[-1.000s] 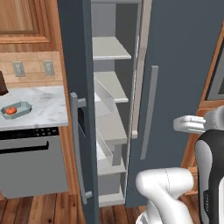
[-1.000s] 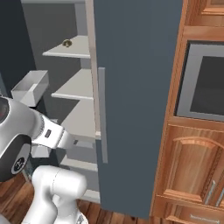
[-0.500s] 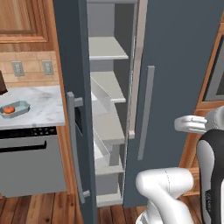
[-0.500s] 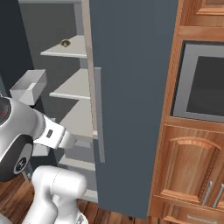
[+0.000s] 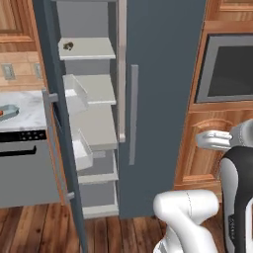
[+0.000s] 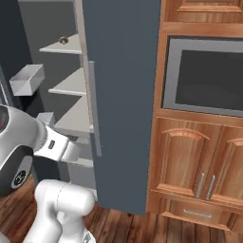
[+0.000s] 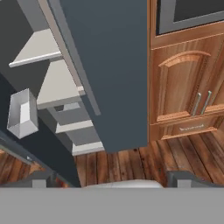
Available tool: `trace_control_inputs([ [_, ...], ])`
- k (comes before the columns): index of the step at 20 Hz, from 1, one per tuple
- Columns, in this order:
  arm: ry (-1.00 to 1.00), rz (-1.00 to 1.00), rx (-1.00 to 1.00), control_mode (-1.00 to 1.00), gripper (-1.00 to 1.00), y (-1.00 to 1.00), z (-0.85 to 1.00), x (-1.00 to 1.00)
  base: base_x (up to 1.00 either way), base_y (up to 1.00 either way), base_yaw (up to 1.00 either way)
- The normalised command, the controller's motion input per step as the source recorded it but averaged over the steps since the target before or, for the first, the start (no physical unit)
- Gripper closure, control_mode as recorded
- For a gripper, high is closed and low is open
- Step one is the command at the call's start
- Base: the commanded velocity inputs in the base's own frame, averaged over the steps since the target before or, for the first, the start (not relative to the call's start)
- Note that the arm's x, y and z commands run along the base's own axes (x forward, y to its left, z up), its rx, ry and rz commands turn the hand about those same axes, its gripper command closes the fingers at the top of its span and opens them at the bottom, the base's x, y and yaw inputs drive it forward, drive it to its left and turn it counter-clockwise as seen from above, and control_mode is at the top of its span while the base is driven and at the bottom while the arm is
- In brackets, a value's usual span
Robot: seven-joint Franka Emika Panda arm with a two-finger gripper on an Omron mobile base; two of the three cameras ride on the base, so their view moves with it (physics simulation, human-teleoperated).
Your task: Take the squash and mushroom out of the freezer and place them in the tupperware container on the counter. Then put the tupperware containing the vegetables back in the freezer.
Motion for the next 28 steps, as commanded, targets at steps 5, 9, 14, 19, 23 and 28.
trace_control_inputs([
  [5,0.0,0.0,0.0,1.0,-1.0,0.0,0.0,0.0,0.39,-0.44,-0.01],
  [9,0.0,0.0,0.0,1.0,-1.0,0.0,0.0,0.0,0.76,0.07,-0.03],
  [14,0.0,0.0,0.0,1.0,-1.0,0.0,0.0,0.0,0.69,0.18,-0.01],
  [19,0.0,0.0,0.0,1.0,-1.0,0.0,0.0,0.0,0.25,0.19,-0.02],
  [23,0.0,0.0,0.0,1.0,-1.0,0.0,0.0,0.0,0.0,0.6,-0.02],
  [28,0.0,0.0,0.0,1.0,-1.0,0.0,0.0,0.0,0.45,0.35,-0.02],
])
